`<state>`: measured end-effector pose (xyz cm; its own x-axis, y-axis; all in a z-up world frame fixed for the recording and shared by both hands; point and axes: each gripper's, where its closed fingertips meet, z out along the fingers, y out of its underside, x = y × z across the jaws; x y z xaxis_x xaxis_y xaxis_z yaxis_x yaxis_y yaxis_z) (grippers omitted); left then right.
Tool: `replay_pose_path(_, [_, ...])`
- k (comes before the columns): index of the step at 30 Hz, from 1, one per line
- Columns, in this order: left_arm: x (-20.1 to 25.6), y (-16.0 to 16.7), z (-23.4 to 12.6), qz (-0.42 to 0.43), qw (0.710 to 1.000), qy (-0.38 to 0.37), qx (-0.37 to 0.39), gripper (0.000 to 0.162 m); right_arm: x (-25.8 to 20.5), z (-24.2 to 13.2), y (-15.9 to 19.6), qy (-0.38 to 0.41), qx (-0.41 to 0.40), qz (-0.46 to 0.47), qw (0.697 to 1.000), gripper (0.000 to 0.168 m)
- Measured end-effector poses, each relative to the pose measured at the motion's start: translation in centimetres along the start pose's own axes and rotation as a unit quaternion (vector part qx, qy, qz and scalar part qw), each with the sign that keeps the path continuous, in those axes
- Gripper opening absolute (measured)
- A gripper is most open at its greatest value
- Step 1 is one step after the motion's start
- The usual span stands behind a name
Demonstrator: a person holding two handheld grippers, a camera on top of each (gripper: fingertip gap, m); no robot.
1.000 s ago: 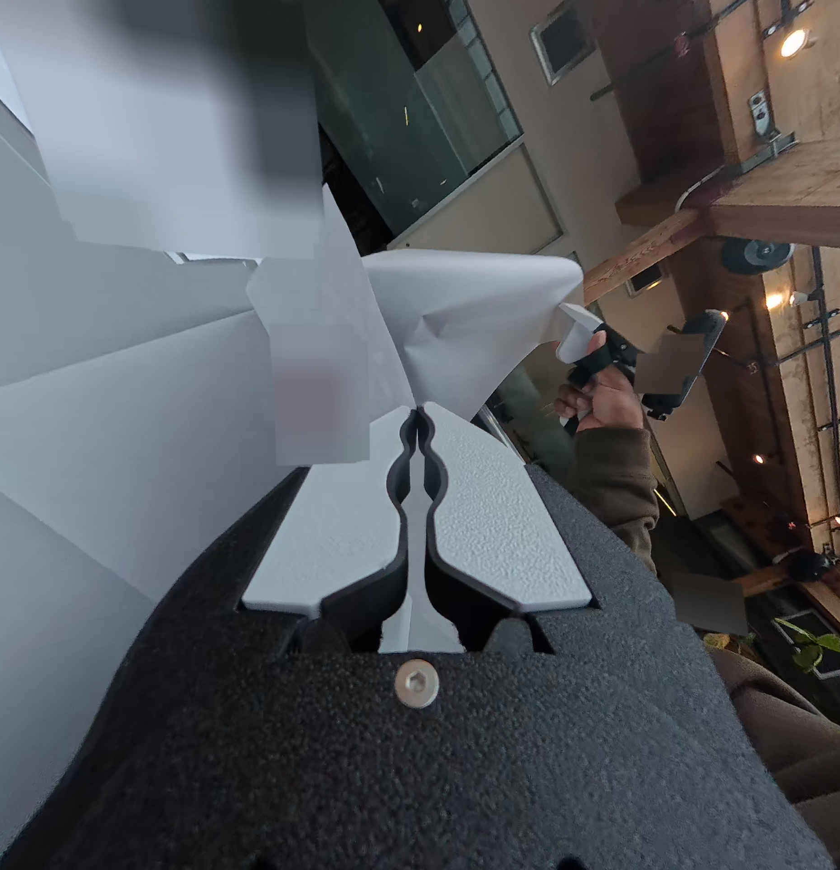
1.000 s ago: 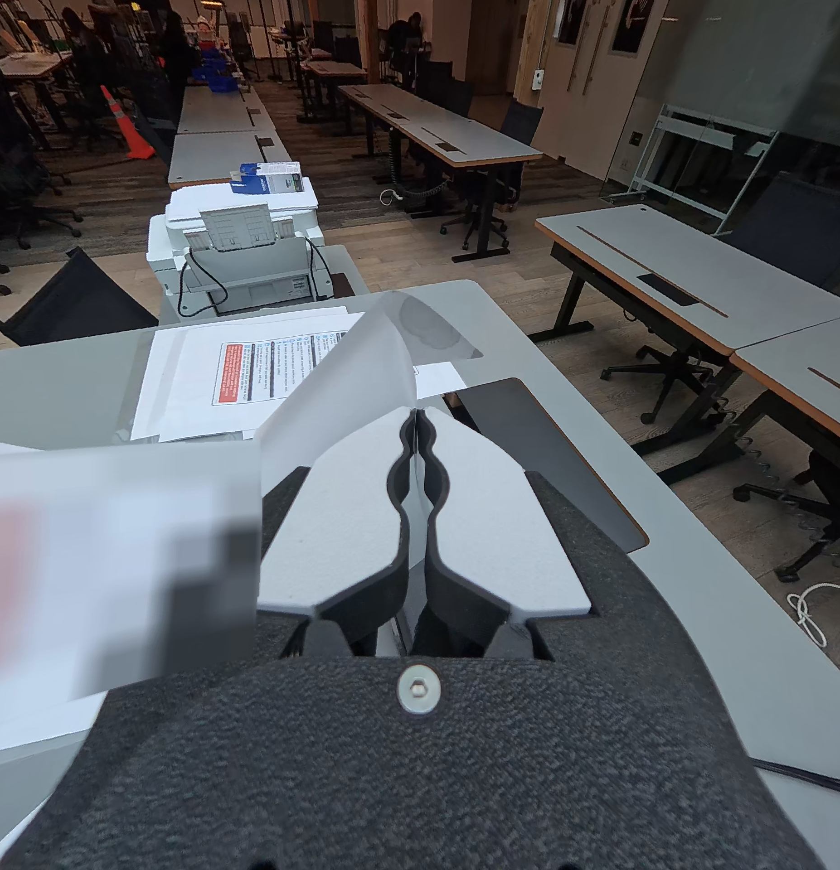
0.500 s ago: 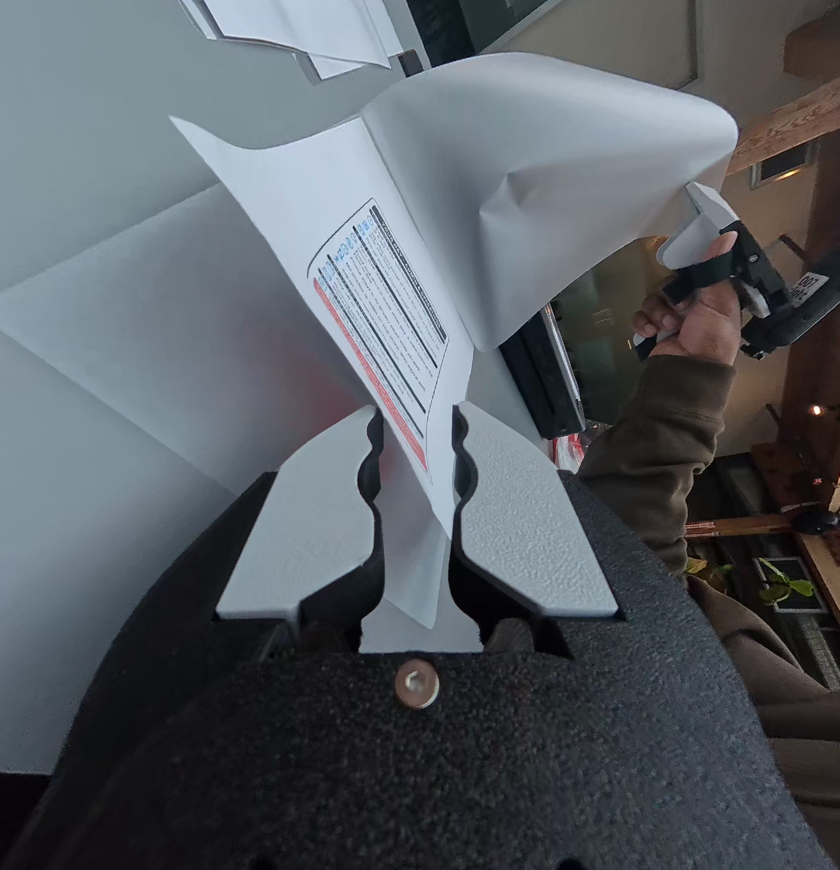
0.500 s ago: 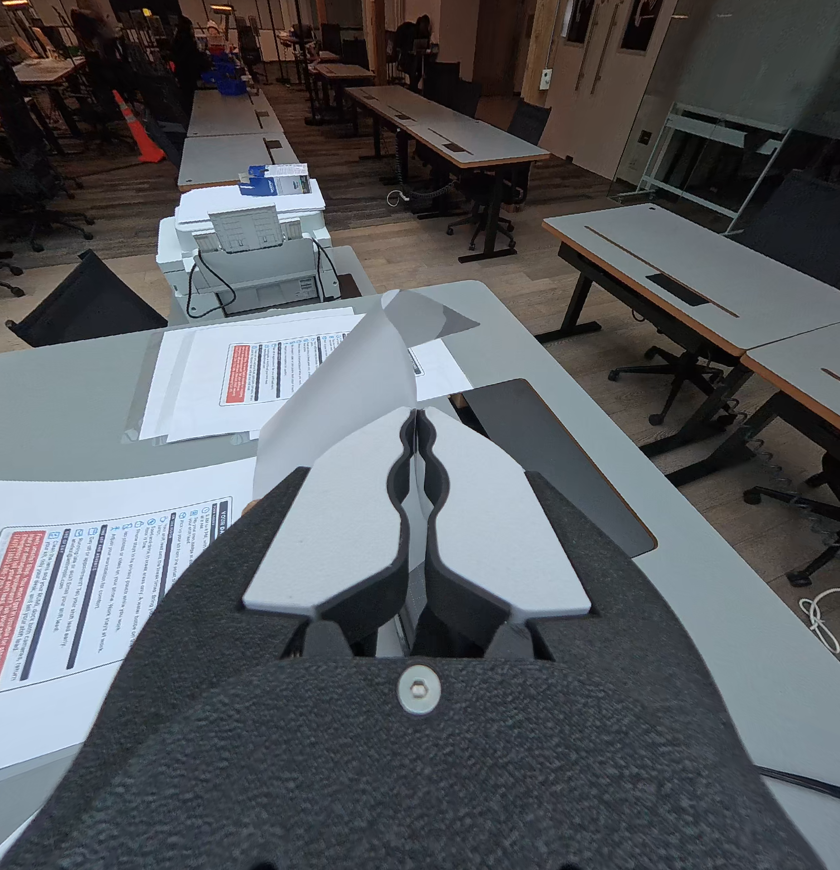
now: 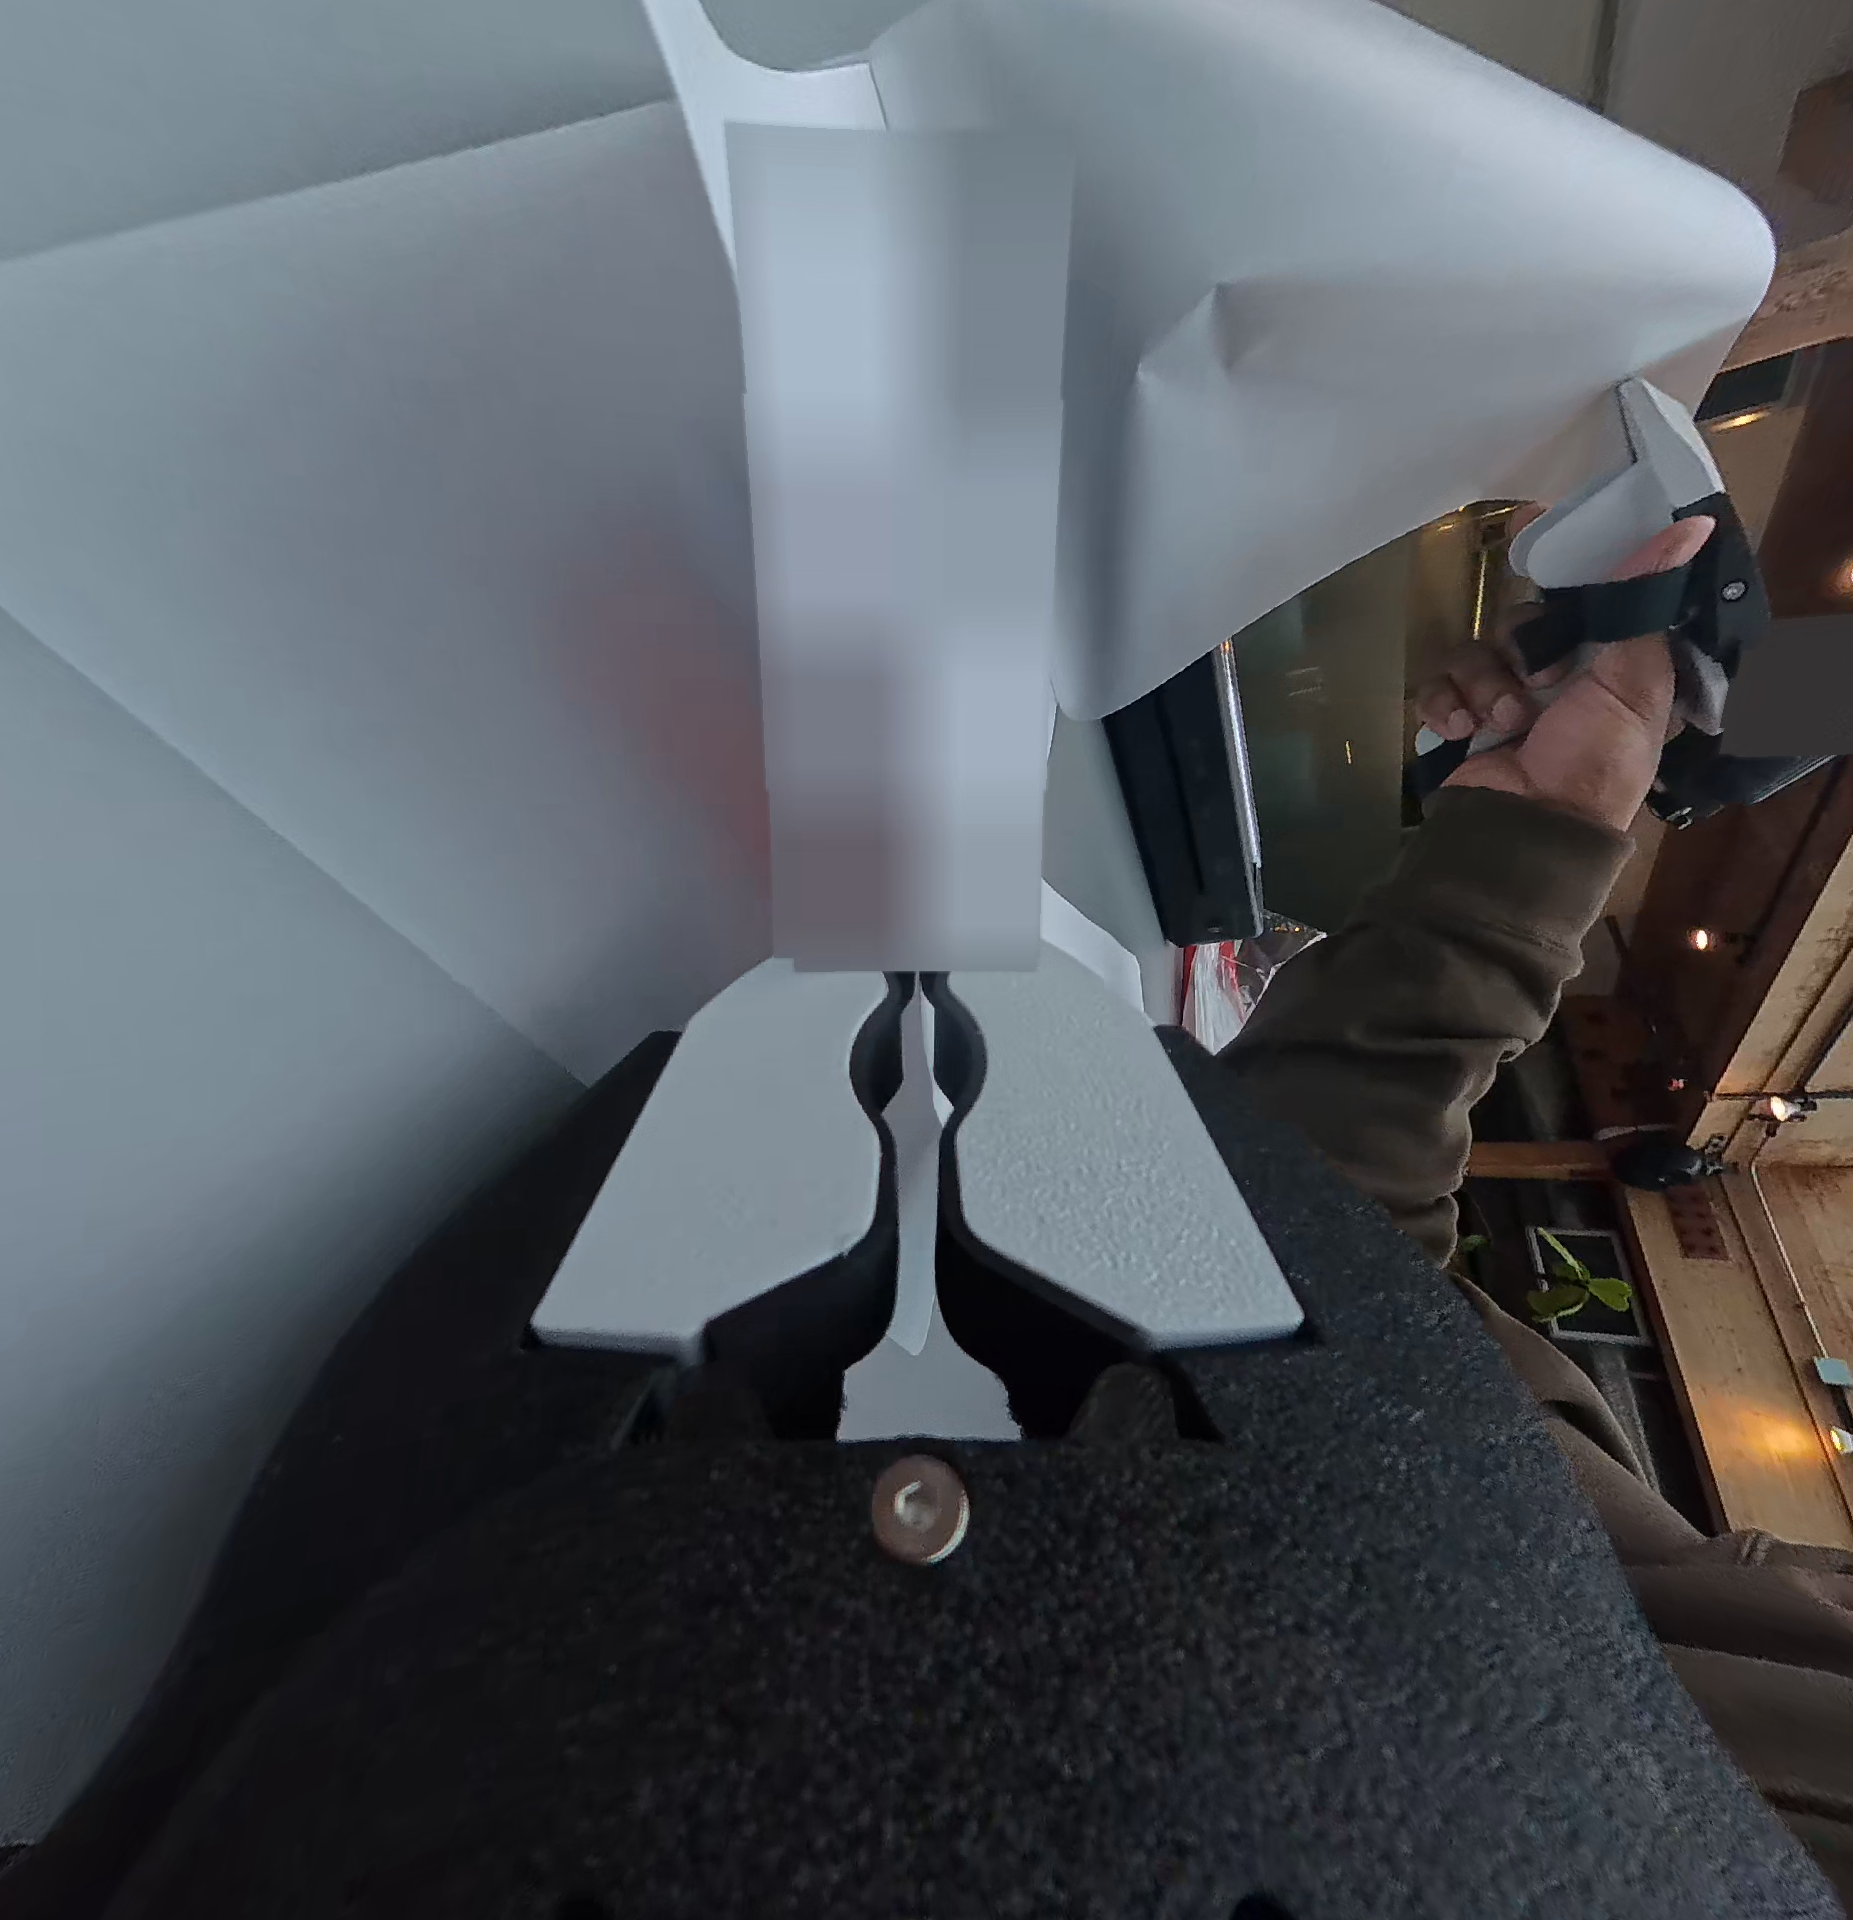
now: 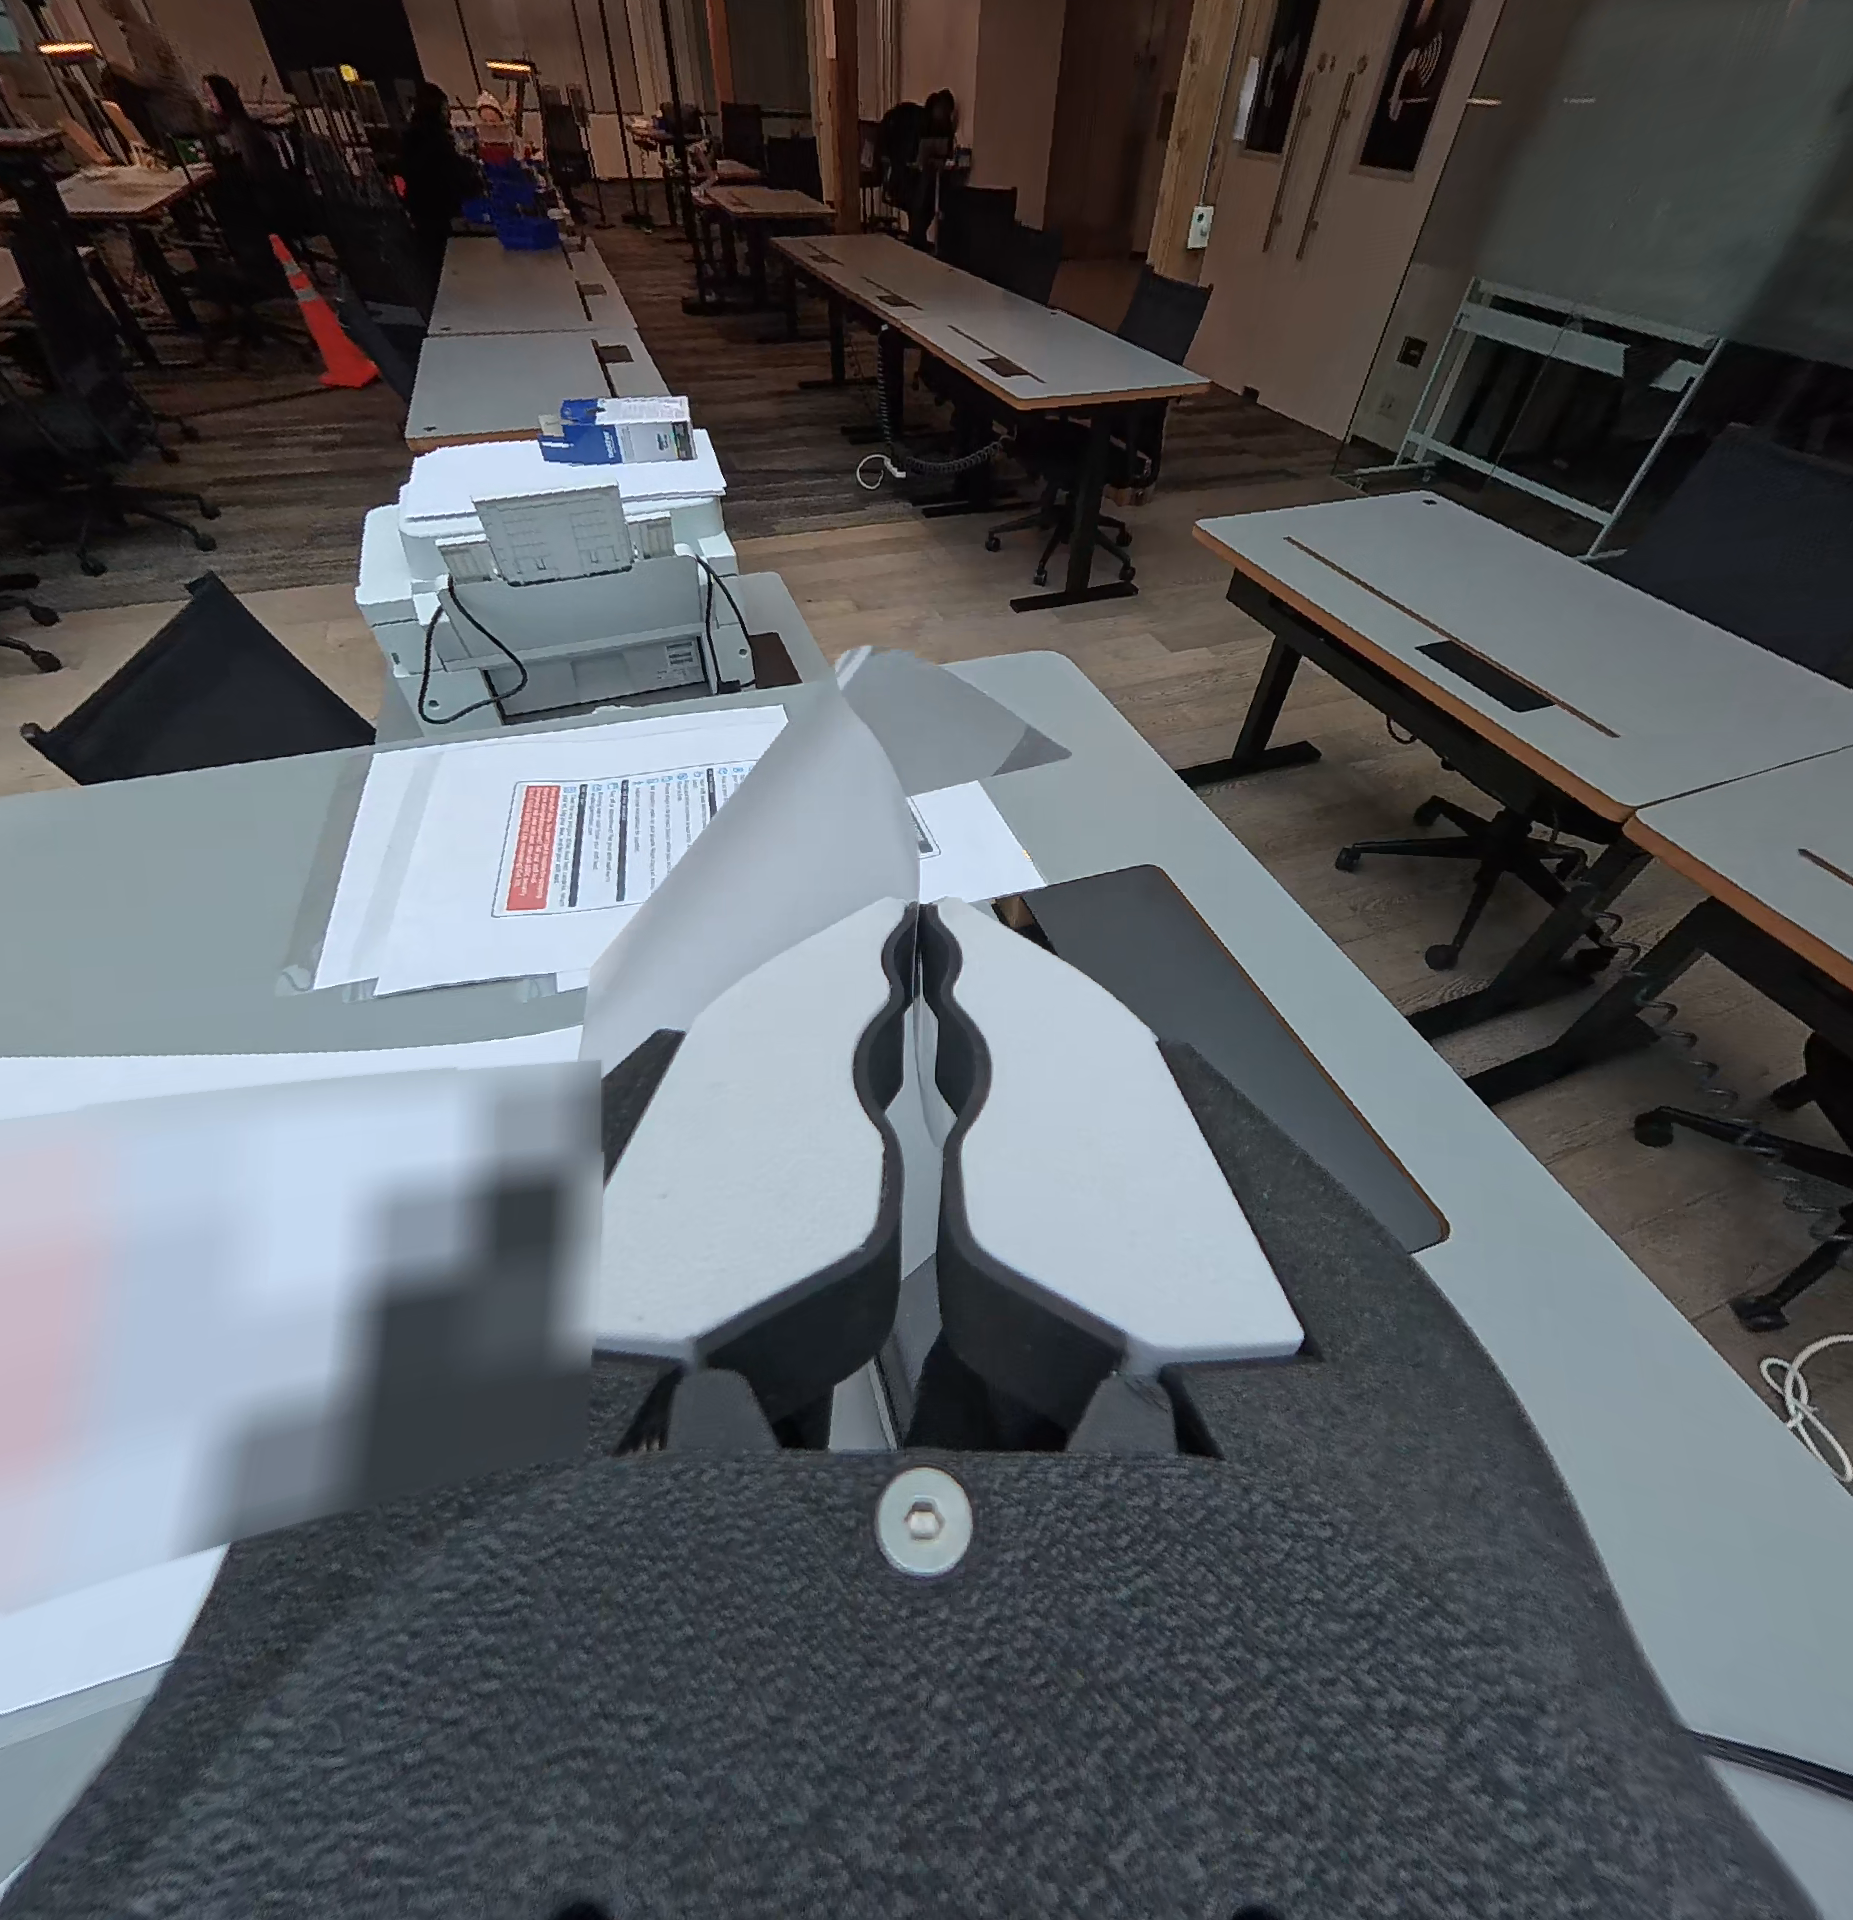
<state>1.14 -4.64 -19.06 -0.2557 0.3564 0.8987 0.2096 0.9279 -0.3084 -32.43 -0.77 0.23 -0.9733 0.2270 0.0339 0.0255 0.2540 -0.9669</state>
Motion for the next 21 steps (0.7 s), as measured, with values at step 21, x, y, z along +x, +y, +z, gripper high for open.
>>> replay_pose_path(21, [4.1,0.3,-0.4,0.009,0.996,0.090,0.001,0.000,1.1,-1.1,-1.8,0.039,0.057,0.003,0.998,0.000])
